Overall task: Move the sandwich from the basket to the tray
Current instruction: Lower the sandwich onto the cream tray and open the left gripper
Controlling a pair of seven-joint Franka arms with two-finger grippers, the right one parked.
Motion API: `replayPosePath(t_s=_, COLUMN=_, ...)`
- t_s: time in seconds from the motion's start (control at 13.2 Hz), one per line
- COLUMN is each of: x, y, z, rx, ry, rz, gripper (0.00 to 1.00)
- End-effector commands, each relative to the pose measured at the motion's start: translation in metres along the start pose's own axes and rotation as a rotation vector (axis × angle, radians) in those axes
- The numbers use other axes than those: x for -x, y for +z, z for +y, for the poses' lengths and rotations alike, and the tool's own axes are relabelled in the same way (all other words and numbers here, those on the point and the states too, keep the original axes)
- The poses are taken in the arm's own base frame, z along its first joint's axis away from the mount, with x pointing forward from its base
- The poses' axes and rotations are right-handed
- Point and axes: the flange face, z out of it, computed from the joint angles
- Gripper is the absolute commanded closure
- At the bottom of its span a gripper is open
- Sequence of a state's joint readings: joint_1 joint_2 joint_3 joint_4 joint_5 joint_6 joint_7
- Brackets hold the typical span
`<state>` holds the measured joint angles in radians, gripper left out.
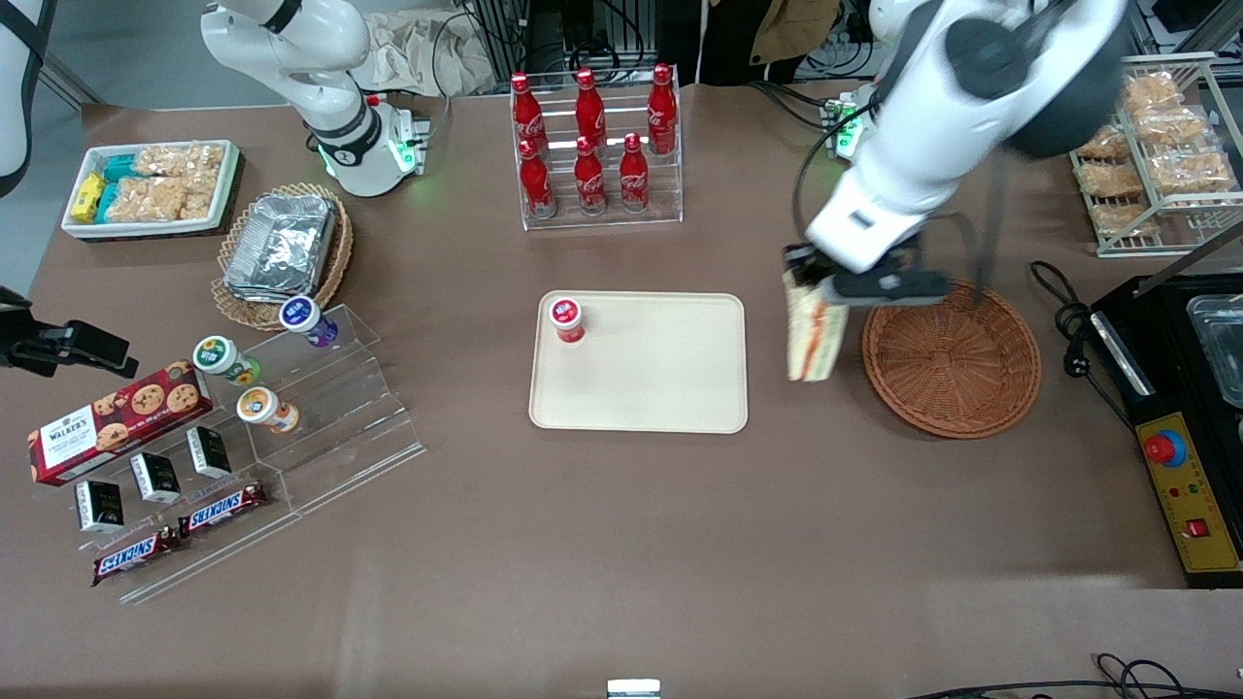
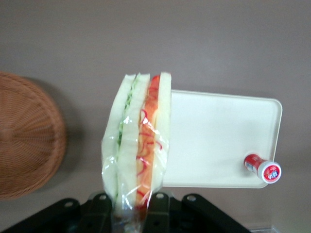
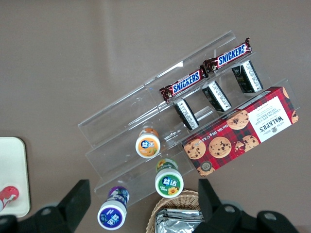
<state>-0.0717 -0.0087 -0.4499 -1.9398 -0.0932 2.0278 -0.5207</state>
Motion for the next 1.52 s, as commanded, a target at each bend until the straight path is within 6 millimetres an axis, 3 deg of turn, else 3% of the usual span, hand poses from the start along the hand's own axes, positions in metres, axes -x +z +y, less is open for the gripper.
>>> replayPosePath(t_s=0.0, x=0.023, y=0.068, z=0.017, rx=0.018, ry=0.026, rz=0.004, gripper=1.00)
replayPosePath(t_s=0.3, x=0.049, y=0.174, z=0.047, rx=-0.035, ry=0.063, rz=0.004, gripper=1.00)
replayPosePath(t_s=0.53, x=0.056, y=0.235, z=0.056, rx=-0.077, ry=0.054, rz=0.034, gripper=1.00)
replayPosePath(t_s=0.68, x=0.065, y=0.263, z=0.065, rx=-0.089, ry=0.056, rz=0.048, gripper=1.00)
replayPosePath(t_s=0.76, x=0.067, y=0.271, z=0.064, rx=-0.106, ry=0.060, rz=0.060, gripper=1.00)
replayPosePath(t_s=0.84, x=0.066, y=0.274, z=0.065, rx=-0.112, ry=0.058, rz=0.067, gripper=0.63)
replayPosePath(t_s=0.91, x=0.063, y=0.272, z=0.065, rx=-0.110, ry=0.062, rz=0.074, gripper=0.01)
replayPosePath(t_s=1.29, x=0.042, y=0.246, z=0.070, rx=-0.185, ry=0.039, rz=0.077, gripper=0.00)
replayPosePath(t_s=1.44, x=0.043, y=0.236, z=0.079, rx=-0.184, ry=0.042, rz=0.078, gripper=0.00)
